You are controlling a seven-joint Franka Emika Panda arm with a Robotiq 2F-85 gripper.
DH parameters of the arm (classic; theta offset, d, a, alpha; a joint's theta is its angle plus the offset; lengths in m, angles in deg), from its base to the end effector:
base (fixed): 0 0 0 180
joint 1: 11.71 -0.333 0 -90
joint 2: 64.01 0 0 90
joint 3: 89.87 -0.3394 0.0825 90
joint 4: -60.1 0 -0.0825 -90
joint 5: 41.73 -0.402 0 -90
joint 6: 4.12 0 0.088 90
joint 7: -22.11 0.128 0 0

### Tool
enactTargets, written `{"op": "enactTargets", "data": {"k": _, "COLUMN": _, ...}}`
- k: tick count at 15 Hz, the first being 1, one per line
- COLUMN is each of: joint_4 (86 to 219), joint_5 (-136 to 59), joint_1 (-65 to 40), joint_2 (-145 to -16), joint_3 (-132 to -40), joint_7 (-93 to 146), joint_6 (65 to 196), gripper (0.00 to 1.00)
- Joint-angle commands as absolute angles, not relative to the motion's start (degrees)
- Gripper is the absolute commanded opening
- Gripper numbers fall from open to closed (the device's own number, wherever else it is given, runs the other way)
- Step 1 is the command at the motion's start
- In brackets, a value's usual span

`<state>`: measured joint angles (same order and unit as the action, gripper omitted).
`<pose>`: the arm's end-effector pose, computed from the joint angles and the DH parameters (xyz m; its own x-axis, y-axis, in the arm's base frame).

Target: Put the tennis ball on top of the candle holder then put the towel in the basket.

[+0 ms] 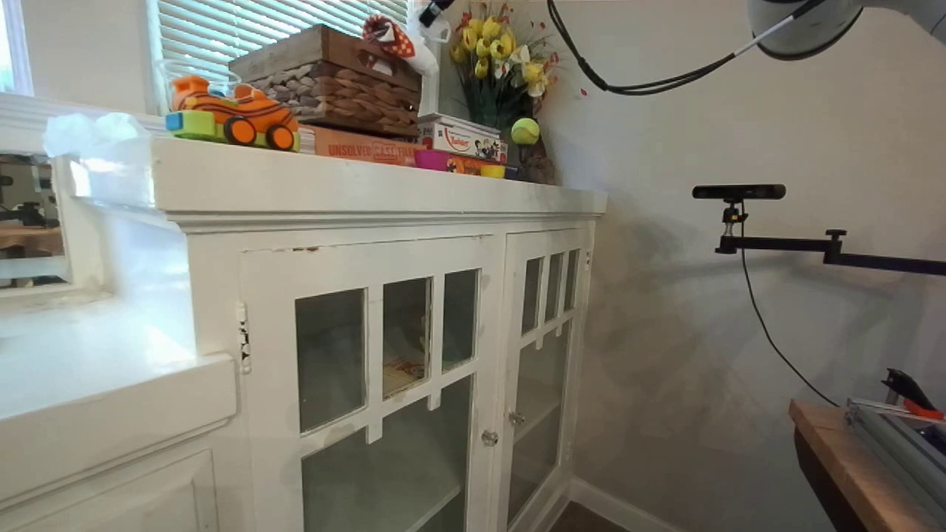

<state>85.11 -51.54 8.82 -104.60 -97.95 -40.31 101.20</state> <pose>0.7334 -0.2090 0.7410 0.4842 0.7114 0.5094 0.5571 -0.6995 0.4475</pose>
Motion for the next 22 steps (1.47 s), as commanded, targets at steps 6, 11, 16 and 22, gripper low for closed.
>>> {"op": "enactTargets", "data": {"k": 6, "joint_4": 85.36, "joint_5": -53.14, "joint_1": 3.64, "joint_2": -104.87, "joint_3": -98.95, "joint_7": -41.0, "joint_6": 113.39, "gripper": 0.01}}
{"op": "enactTargets", "data": {"k": 11, "joint_4": 85.43, "joint_5": -56.97, "joint_1": 2.85, "joint_2": -105.99, "joint_3": -102.31, "joint_7": -39.01, "joint_6": 110.92, "gripper": 0.01}}
{"op": "enactTargets", "data": {"k": 16, "joint_4": 85.5, "joint_5": -60.02, "joint_1": 2.62, "joint_2": -107.58, "joint_3": -104.33, "joint_7": -35.15, "joint_6": 107.05, "gripper": 0.01}}
{"op": "enactTargets", "data": {"k": 22, "joint_4": 85.53, "joint_5": -56.69, "joint_1": 0.83, "joint_2": -108.92, "joint_3": -101.52, "joint_7": -29.97, "joint_6": 105.89, "gripper": 0.33}}
